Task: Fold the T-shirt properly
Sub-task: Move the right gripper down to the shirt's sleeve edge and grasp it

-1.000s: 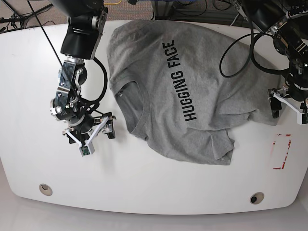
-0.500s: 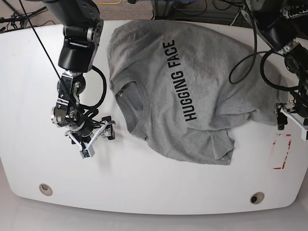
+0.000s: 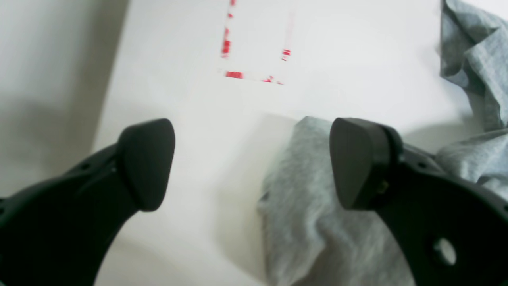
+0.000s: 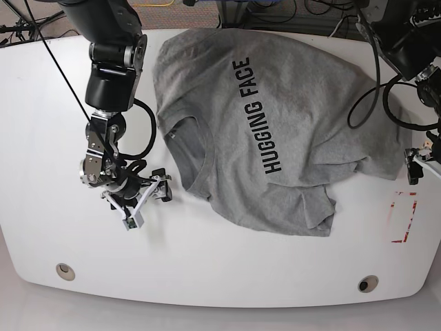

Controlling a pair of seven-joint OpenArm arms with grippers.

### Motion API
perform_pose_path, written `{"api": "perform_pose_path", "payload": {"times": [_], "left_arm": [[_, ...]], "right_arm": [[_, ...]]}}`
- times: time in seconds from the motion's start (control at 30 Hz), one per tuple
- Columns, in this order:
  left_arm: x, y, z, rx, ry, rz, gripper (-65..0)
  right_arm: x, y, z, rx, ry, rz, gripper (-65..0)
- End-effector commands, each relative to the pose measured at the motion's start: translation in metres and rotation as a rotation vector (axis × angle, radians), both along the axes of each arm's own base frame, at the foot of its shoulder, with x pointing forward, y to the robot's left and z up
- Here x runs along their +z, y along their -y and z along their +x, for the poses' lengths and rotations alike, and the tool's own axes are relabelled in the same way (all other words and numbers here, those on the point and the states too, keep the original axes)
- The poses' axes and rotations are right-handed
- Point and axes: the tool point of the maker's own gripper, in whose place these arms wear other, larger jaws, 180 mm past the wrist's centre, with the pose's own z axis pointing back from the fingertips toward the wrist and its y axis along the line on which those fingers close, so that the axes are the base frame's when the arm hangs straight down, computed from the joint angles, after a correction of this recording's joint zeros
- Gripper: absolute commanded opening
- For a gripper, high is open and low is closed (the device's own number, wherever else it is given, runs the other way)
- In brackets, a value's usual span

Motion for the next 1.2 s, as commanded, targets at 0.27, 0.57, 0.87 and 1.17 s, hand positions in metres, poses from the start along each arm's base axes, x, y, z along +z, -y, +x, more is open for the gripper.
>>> {"api": "perform_pose_path", "payload": {"times": [0.27, 0.57, 0.87, 1.17], "left_arm": [[0.041, -0.003, -0.029, -0.018, 0.068, 0.100, -6.0], [0.014, 0.005, -0.044, -0.044, -0.025, 0.121, -7.2], [0.002, 0.005, -0.060, -0.039, -0.066, 0.120, -6.8], [0.013, 0.004, -0.047, -0.039, -0.022, 0.114, -6.6]], "right_arm": [[0.014, -0.010, 0.021, 0.037, 0.080, 0.029, -16.0], [0.000, -0.027, 0.011, 0.085, 0.076, 0.038, -16.8], [0.002, -0.044, 0.017, 0.110, 0.091, 0.051, -16.7], [-0.002, -0.063, 0.010, 0.143, 0.087, 0.094, -16.4]]}}
